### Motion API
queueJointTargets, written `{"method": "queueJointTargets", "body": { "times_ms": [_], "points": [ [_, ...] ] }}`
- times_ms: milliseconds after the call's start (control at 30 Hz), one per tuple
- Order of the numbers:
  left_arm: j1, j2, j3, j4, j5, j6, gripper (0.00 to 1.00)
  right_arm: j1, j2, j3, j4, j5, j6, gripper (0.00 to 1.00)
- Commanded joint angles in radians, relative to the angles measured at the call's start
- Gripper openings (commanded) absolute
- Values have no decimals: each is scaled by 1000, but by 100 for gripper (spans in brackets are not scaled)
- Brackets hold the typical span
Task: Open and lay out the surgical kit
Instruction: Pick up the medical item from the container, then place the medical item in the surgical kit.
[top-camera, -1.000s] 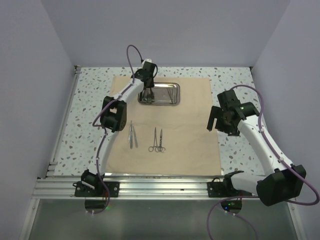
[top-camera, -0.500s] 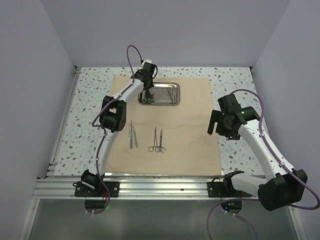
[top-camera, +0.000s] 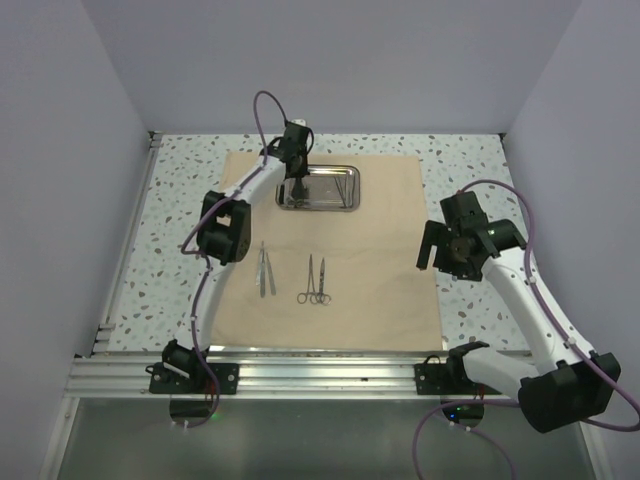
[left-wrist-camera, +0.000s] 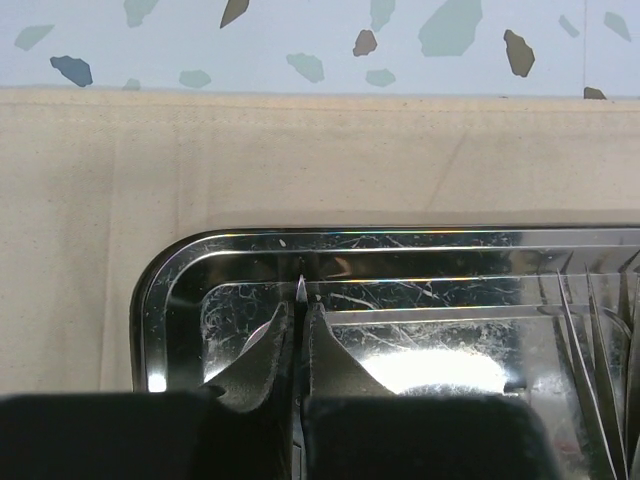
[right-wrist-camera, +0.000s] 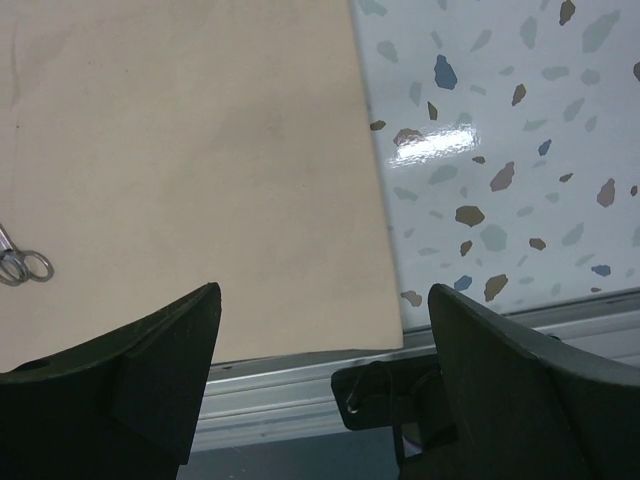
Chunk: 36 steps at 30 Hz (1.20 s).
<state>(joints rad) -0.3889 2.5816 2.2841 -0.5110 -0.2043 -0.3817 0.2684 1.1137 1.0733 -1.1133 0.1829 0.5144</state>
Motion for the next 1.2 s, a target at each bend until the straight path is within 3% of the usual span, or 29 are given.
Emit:
{"method": "queueJointTargets", "body": {
  "times_ms": [0, 300, 400, 500, 800, 1167],
  "points": [
    [-1, -112, 12, -24, 25, 9, 0, 2, -29, -4, 17, -17, -16, 88],
    [-2, -284, -64, -83, 22, -25, 0, 2, -63, -27, 47, -39, -10, 88],
    [-14, -374, -168, -98, 11, -57, 0, 0, -71, -42, 63, -49, -10, 88],
    [-45, -519, -378, -96, 3, -103, 0, 0, -72, -52, 78, -51, -17, 88],
    [-228, -803, -884, -58, 0, -336, 0, 2, -87, -88, 109, -82, -40, 89],
    [-338, -864, -1098, 6, 2, -438, 0, 6, -48, -87, 142, -114, -42, 88]
  ]
}}
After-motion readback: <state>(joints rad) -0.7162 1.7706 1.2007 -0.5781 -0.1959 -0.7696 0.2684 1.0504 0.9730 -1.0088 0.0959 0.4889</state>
